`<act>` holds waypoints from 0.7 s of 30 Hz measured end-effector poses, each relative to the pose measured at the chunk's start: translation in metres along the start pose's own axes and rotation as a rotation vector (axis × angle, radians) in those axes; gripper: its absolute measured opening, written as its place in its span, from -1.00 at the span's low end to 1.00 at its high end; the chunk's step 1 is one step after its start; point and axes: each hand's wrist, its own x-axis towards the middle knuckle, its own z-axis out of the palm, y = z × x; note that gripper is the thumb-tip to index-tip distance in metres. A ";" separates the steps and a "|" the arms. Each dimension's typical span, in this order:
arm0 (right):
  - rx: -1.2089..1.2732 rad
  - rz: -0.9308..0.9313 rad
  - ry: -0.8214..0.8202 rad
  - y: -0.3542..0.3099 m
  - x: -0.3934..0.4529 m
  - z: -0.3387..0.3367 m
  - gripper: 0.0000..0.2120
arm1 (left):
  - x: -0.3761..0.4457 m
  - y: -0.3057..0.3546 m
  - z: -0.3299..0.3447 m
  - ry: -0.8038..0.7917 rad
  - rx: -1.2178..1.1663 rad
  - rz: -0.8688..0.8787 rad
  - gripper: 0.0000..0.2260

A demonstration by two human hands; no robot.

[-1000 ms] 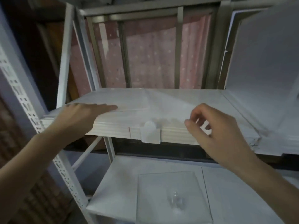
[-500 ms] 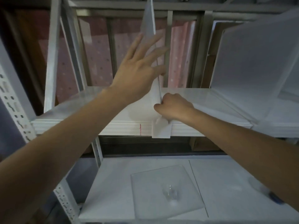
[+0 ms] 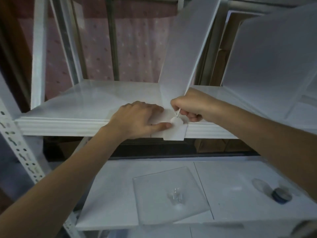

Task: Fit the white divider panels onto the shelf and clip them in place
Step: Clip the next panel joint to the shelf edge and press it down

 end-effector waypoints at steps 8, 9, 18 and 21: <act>0.048 -0.025 0.002 -0.008 0.001 -0.011 -0.97 | 0.004 -0.006 0.009 0.010 0.082 0.025 -0.15; 0.024 -0.023 -0.008 -0.008 0.001 -0.010 -0.94 | 0.004 -0.006 0.008 0.012 0.081 0.027 -0.15; -0.106 -0.025 0.054 -0.019 0.000 -0.007 -0.91 | 0.004 -0.010 0.014 0.070 0.035 0.026 -0.18; -0.133 -0.031 0.080 -0.024 -0.001 -0.006 -0.92 | 0.005 -0.012 0.015 0.072 0.036 0.028 -0.18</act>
